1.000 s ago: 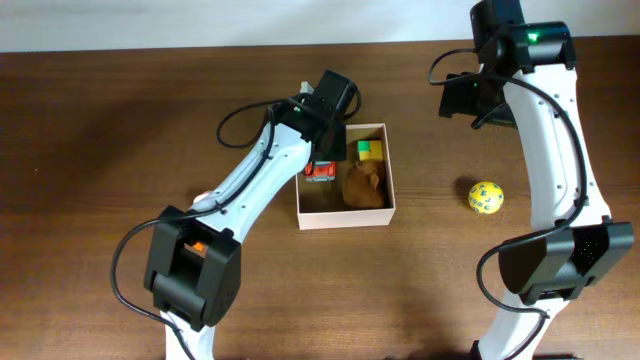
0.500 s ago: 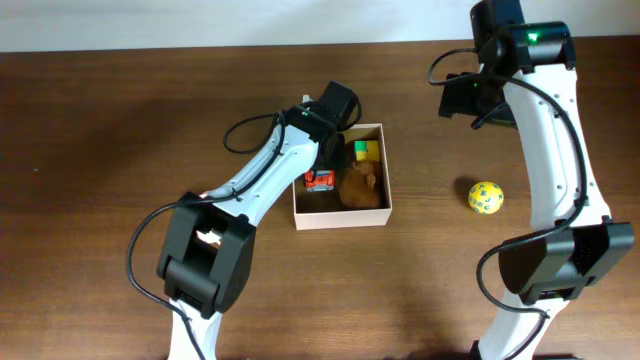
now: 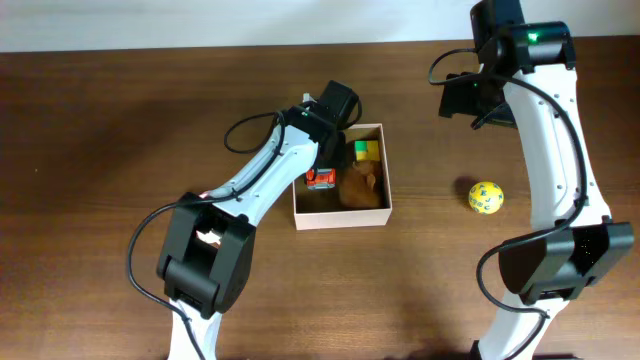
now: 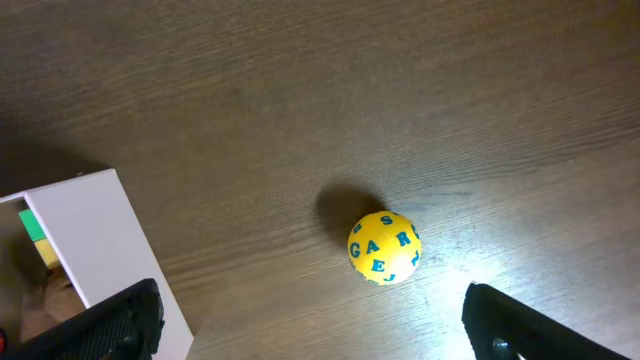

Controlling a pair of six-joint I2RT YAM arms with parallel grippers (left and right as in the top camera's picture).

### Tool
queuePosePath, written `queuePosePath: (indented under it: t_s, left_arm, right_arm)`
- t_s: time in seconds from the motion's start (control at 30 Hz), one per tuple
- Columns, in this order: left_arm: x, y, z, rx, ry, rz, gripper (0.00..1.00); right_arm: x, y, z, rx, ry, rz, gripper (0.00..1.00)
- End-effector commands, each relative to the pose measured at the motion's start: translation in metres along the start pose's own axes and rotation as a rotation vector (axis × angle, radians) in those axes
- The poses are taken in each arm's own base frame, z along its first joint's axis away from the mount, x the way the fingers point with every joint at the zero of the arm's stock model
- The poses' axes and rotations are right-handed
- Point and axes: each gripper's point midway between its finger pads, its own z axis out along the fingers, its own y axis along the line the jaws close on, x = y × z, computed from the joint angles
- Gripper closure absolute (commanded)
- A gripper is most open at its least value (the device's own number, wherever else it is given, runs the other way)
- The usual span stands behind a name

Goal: Pack container
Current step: 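Lower the fire truck into the box's front-left area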

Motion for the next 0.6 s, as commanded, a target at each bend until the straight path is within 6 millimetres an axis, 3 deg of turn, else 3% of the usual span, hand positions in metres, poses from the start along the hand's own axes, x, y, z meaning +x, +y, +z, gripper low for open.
queuePosePath:
  t_s: [0.0,0.27,0.57]
  left_arm:
    - [-0.0003,0.0049,0.0041,-0.019,-0.001,-0.008,0.66]
    - [-0.0006,0.0056,0.004,-0.023,-0.003,-0.008,0.65]
    - [-0.0026,0.0088,0.0039,-0.042,-0.014,-0.008,0.48]
  right_arm:
    - [-0.0042,-0.0036,-0.0101,0.005,-0.034,0.011,0.01]
    - [-0.0042,-0.0036,-0.0101,0.005,-0.034,0.011,0.01]
    - [-0.0042,-0.0036,-0.0101,0.005,-0.034,0.011,0.01]
